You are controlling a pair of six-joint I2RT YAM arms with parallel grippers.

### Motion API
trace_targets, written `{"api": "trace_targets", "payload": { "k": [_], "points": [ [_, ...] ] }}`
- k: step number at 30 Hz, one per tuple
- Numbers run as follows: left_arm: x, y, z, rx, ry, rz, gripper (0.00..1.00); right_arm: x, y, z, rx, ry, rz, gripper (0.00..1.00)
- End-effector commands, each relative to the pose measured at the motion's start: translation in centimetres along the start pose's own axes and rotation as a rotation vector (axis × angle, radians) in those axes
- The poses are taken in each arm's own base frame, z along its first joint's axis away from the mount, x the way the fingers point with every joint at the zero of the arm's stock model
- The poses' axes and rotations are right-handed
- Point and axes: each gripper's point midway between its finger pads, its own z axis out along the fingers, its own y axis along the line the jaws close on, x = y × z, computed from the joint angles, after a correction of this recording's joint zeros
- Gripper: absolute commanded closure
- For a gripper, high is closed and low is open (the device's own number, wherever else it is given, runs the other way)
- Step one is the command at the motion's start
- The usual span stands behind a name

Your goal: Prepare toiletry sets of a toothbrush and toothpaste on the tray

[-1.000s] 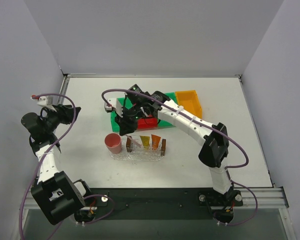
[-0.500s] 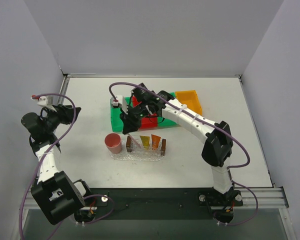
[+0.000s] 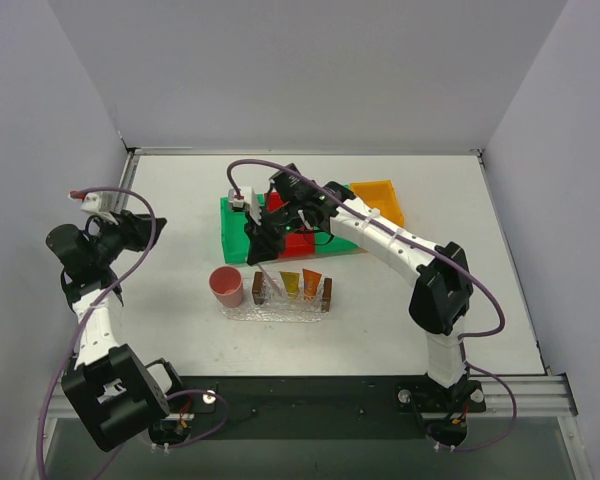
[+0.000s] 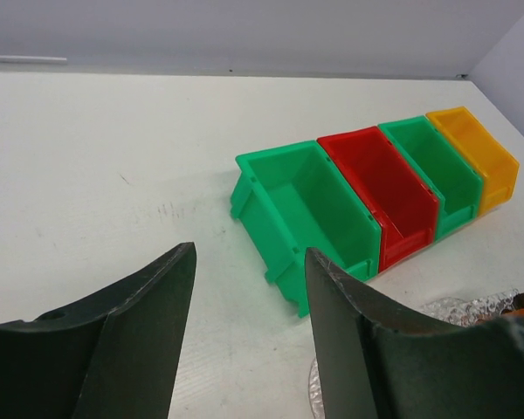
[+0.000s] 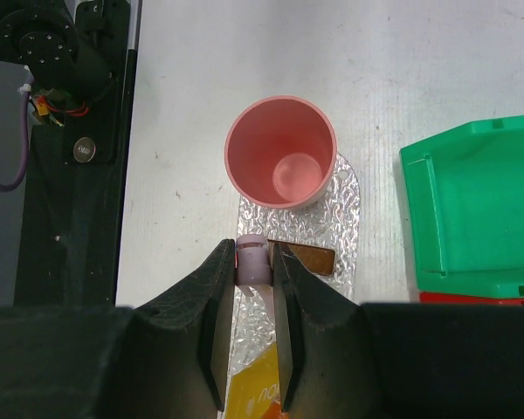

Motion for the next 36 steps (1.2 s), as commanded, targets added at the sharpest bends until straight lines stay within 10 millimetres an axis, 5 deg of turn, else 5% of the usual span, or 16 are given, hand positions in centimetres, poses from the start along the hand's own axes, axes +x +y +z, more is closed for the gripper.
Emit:
{"api": "trace_targets", "payload": {
  "k": [1, 36],
  "points": [
    [-0.6, -1.8, -0.1, 0.057, 0.022, 0.090, 0.37, -2.4, 1.0, -1.1, -0.022, -0.077, -0.048, 1.00],
    [1.7, -3.2, -0.8, 0.127, 0.078, 0.136, 0.37, -0.8, 3.2, 1.6, -0.116, -0.044, -0.077, 1.00]
  ]
}}
